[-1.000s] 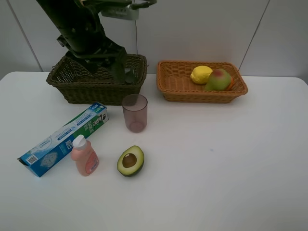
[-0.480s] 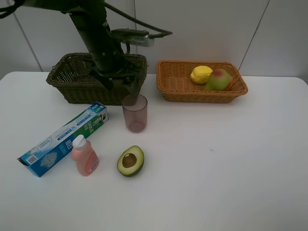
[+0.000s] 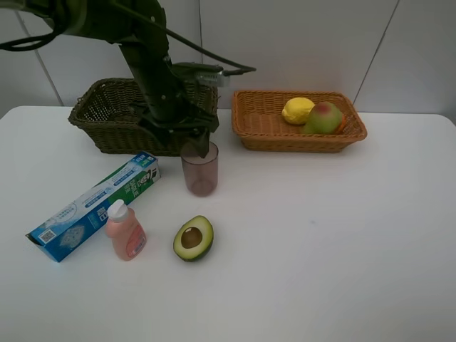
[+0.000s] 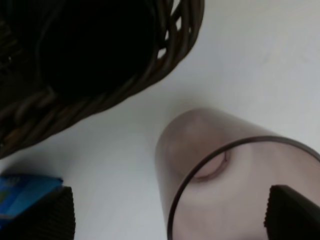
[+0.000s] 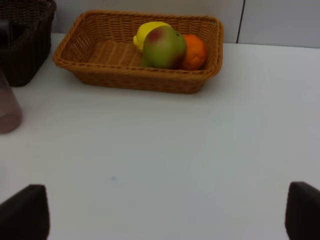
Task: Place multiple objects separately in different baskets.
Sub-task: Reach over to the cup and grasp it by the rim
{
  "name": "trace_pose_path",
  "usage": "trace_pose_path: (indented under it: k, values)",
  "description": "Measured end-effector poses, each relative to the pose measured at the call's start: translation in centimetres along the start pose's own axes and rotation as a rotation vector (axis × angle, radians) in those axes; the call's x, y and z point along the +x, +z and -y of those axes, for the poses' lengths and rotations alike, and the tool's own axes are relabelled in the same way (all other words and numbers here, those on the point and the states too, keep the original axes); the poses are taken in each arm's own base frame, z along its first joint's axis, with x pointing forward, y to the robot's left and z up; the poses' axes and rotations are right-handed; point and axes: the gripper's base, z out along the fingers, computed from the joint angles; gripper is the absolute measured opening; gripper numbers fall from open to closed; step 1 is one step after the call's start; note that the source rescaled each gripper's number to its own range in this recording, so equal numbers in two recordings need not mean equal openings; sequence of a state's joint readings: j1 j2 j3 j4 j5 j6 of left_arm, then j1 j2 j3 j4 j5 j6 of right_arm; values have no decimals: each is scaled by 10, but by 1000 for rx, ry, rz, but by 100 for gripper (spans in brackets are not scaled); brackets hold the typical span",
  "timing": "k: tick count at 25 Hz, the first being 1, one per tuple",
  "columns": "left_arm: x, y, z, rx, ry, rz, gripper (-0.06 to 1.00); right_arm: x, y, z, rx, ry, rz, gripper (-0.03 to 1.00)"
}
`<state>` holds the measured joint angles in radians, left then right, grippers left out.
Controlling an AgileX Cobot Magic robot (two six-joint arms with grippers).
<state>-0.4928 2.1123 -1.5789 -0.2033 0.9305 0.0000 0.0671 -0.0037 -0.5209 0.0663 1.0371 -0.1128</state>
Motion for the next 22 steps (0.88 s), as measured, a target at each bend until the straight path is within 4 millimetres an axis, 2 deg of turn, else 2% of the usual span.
trace_pose_path:
  k: [10, 16, 19, 22]
  values:
    - [1, 23, -4, -4, -21, -40, 100, 0, 0, 0, 0, 0, 0, 100]
    - [1, 24, -4, -5, -29, -42, 96, 0, 0, 0, 0, 0, 0, 100]
    - [1, 24, -4, -5, -45, -42, 77, 0, 0, 0, 0, 0, 0, 100]
    - [1, 24, -4, -5, -55, -42, 40, 0, 0, 0, 0, 0, 0, 100]
